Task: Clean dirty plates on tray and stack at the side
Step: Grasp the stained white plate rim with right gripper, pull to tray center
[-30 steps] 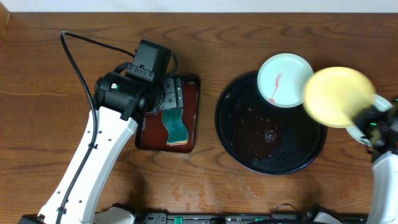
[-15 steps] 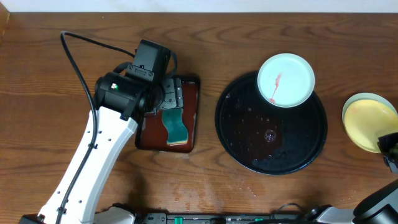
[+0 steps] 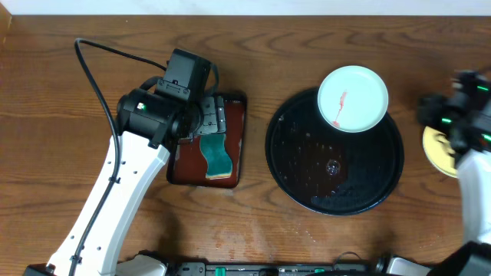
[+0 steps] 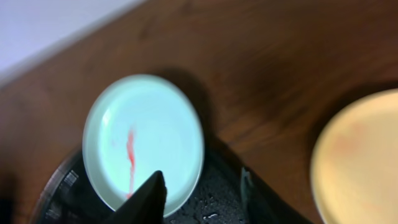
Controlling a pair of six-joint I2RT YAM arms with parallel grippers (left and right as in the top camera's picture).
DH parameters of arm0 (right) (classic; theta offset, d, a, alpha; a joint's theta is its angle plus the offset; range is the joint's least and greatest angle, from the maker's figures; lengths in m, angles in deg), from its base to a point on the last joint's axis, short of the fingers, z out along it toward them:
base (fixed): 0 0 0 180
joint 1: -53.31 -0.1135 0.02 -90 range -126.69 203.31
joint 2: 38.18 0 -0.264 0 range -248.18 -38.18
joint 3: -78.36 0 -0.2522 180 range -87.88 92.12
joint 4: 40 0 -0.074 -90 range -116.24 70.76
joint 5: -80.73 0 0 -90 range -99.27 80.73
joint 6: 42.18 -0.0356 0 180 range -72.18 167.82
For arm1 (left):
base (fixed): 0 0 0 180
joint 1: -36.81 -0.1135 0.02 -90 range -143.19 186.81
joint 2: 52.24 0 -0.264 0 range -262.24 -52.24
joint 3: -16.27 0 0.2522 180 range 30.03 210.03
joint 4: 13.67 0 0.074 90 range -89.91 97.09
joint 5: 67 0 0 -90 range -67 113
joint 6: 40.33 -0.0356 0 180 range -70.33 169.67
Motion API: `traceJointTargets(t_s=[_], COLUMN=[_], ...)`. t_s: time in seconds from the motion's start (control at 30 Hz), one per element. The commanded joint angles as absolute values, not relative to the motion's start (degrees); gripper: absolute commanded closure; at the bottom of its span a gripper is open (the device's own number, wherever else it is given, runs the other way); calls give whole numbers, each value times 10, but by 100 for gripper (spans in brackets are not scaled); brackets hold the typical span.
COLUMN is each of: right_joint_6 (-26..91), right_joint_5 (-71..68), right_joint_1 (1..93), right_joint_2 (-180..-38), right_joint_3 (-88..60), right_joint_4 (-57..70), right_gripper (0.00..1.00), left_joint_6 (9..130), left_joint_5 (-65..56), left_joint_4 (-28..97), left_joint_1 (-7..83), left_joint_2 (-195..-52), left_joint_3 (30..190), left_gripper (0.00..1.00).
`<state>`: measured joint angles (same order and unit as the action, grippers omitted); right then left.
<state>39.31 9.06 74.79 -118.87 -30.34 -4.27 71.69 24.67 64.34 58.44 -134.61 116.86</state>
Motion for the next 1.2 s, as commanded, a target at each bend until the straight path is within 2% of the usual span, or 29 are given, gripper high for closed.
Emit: traceJointTargets(t_s=[0.0, 0.13, 0.37, 0.53, 0.57, 0.6, 0.9, 1.0, 1.17], right_joint_6=[471, 497, 496, 496, 496, 496, 413, 395, 371], right_joint_5=[-79, -104, -58, 3, 1, -6, -36, 32, 36], right_joint_1=[665, 640, 640, 641, 641, 641, 640, 634, 596], right_joint_2=[-1243, -1314, -1421, -1442, -1442, -1441, -1313, -1236, -1212], right_joint_3=[-308, -308, -308, -308, -308, -308, -307, -307, -310], right_joint_4=[-62, -134, -227, -228, -224, -221, -93, 7, 146], right_gripper=[58, 52, 54, 79, 92, 99, 99, 99, 99], left_joint_6=[711, 711, 711, 711, 711, 711, 711, 711, 711], left_joint_5=[249, 249, 249, 249, 249, 249, 249, 249, 249], left_joint_4=[645, 645, 645, 645, 645, 645, 645, 645, 645], left_joint_1=[584, 583, 583, 583, 583, 584, 584, 584, 583], left_joint_2=[-1346, -1346, -1346, -1346, -1346, -1346, -1346, -1346, -1346], left_joint_3=[1174, 1174, 1174, 1174, 1174, 1174, 1174, 1174, 1174], left_gripper=[17, 17, 17, 17, 17, 17, 17, 17, 17])
